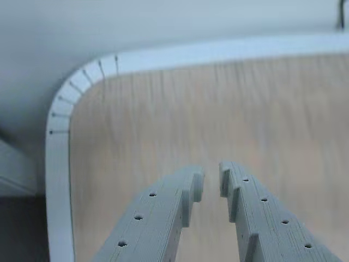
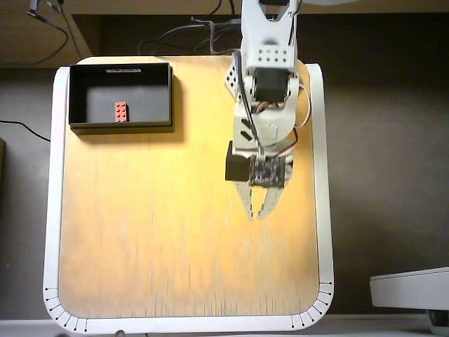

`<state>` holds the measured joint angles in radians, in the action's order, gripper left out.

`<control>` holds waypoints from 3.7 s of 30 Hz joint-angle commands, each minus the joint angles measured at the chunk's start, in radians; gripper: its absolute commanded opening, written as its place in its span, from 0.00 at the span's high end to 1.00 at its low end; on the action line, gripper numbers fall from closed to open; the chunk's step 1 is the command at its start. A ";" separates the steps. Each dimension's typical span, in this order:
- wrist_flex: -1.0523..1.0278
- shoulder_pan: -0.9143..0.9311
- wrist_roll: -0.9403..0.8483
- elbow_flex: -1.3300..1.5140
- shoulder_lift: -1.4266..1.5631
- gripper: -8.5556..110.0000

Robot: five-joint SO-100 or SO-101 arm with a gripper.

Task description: Grasp a lego block and put it in the bin.

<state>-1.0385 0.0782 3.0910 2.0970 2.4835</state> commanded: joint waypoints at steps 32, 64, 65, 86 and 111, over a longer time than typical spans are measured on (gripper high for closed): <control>0.107 -0.084 0.135 0.831 0.736 0.93; -0.270 -0.005 0.140 1.074 0.813 0.93; -0.296 -0.005 0.141 1.074 0.813 0.93; -0.308 -0.031 -0.143 1.075 0.813 0.92; -0.308 -0.031 -0.156 1.075 0.813 0.92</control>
<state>-1.3438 0.0491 2.9391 3.0005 3.2030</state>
